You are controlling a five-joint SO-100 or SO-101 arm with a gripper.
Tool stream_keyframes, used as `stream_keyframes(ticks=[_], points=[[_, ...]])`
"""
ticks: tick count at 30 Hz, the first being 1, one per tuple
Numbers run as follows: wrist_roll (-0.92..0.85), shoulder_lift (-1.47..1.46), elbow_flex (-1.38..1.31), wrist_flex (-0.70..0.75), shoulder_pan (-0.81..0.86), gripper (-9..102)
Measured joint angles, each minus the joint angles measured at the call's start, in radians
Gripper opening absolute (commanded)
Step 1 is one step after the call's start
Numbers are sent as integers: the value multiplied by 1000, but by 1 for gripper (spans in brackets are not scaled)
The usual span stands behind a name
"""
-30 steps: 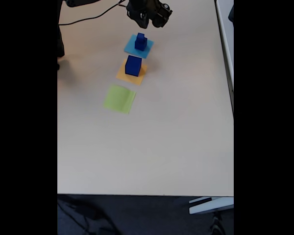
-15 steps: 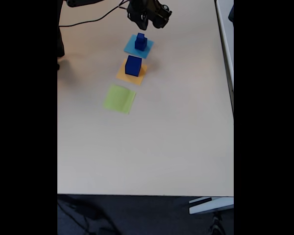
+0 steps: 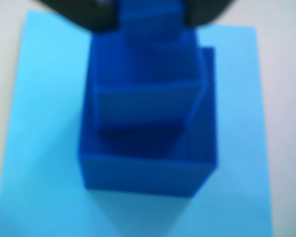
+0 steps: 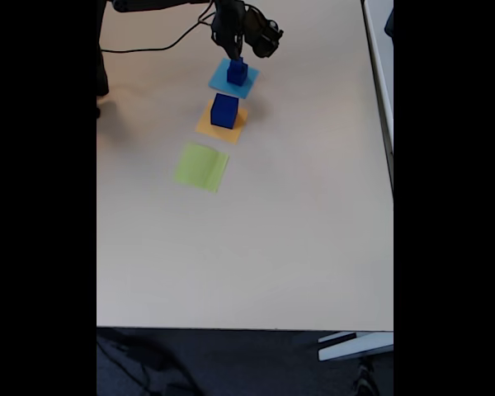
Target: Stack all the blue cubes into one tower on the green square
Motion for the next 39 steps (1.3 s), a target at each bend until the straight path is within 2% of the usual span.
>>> stream_keyframes(ticks=[39], points=[[-8,0,9,-17,0,1]])
